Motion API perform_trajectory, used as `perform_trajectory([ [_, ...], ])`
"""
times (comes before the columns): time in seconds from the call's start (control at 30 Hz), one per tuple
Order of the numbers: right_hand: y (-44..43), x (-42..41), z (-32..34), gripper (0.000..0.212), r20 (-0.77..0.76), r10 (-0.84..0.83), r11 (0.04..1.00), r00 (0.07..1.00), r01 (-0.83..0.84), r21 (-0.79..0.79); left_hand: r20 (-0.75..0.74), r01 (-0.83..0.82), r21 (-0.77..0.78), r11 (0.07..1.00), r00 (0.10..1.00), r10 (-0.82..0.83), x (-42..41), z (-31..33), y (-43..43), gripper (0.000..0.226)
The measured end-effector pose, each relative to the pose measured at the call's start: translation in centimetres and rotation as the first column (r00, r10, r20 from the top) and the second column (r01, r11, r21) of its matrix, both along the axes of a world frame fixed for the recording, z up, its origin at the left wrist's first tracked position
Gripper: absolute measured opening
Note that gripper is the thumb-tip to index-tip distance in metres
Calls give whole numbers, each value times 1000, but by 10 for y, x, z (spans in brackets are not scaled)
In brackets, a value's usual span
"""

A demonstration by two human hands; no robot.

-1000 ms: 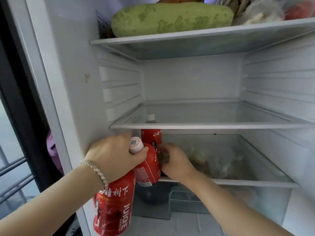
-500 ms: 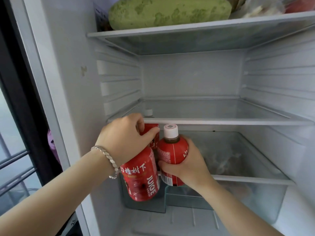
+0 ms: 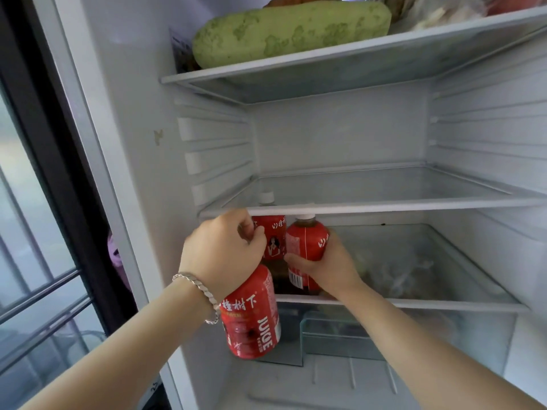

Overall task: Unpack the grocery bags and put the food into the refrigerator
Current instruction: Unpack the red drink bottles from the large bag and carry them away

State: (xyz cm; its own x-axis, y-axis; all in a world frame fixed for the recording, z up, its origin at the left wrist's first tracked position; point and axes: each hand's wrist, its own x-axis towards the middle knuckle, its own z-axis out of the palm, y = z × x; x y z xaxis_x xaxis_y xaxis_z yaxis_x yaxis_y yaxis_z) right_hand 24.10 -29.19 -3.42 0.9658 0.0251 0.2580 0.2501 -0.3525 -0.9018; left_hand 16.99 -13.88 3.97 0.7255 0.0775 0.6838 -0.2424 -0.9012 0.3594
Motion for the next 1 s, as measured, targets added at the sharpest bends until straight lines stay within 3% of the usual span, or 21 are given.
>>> perform_trajectory([
  [0.07,0,-2,-1,91,-140,-96,931,985,39,-364,16,15,-46,999,1000,-14,-2,-2,-3,29],
  [0.1,0,-8,-2,95,-148,-139,880,979,54,-472,22,24,-69,997,999,-22,-1,-4,-4,30],
  [0.13,1,-18,-3,97,-121,-116,883,986,46,-468,27,35,-94,995,999,-32,-1,-5,-5,31],
  [0.2,2,-39,-4,101,-32,139,946,990,-142,-292,40,51,-159,986,998,-45,1,-6,-9,30],
  [0.27,2,-66,4,92,-31,454,880,890,-454,-139,62,71,-223,972,996,-59,3,-6,-17,29],
  [0.33,1,-77,7,86,5,562,827,827,-562,-34,75,110,-274,955,993,-93,3,-4,-28,28],
  [0.43,-3,-79,8,79,165,360,925,918,-375,66,76,241,-330,913,970,-229,-1,1,-45,32],
  [0.53,-11,-78,2,74,287,136,961,948,-196,195,-16,347,-260,901,932,-363,-5,4,-50,49],
  [0.67,-23,-69,-12,75,280,-138,959,950,57,279,-233,219,-154,964,940,-250,9,-22,-37,42],
  [0.73,-25,-63,-17,75,270,-189,956,944,114,271,-327,132,-191,973,926,-190,20,-41,-31,33],
  [0.8,-24,-57,-17,78,265,-217,951,940,142,274,-371,81,-210,974,915,-156,31,-54,-29,47],
  [1.0,-19,-20,-14,80,198,-213,962,957,169,215,-297,65,-234,970,945,-135,70,-63,-41,57],
])
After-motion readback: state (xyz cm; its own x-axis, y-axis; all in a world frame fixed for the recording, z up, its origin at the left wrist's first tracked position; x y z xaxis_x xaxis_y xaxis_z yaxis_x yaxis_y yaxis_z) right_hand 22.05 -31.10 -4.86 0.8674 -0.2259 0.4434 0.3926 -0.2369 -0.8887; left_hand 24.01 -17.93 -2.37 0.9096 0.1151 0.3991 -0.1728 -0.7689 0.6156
